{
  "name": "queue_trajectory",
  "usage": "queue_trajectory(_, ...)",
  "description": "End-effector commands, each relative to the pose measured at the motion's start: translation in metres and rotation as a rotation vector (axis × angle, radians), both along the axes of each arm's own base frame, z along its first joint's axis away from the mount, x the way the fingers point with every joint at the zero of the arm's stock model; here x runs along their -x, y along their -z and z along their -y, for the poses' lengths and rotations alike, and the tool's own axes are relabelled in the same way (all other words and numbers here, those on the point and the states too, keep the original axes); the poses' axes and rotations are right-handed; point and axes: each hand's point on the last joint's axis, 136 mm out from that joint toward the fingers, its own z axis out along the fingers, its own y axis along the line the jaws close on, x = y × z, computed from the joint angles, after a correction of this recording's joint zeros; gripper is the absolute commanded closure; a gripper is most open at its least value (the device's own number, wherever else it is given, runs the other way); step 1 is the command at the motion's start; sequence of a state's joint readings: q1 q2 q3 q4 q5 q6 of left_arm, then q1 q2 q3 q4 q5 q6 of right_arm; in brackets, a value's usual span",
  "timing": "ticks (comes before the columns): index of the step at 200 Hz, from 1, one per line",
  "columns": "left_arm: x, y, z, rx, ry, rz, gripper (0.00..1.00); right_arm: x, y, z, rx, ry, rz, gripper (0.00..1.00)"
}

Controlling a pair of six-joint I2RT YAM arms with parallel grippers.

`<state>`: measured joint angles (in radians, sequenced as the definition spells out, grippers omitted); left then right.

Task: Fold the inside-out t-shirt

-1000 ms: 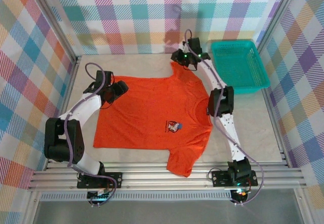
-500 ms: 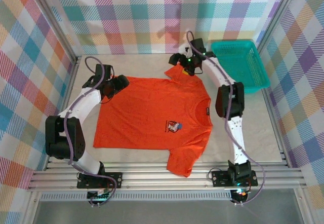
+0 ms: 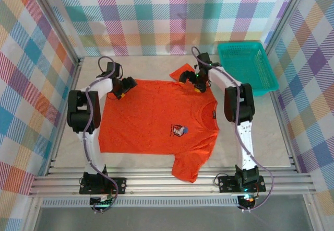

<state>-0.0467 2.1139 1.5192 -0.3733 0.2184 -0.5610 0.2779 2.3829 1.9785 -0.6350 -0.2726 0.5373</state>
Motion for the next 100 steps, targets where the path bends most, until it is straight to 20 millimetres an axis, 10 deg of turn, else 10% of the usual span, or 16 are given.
queue_trajectory(1,-0.011,0.011,-0.008,0.02,-0.029,-0.033,0.19,-0.016,0.02,0.013,0.026,0.02,-0.018,0.0)
queue_trajectory(100,-0.087,0.048,-0.023,0.049,-0.069,-0.033,0.18,-0.115,0.035,0.035,-0.112,0.157,0.103,0.0)
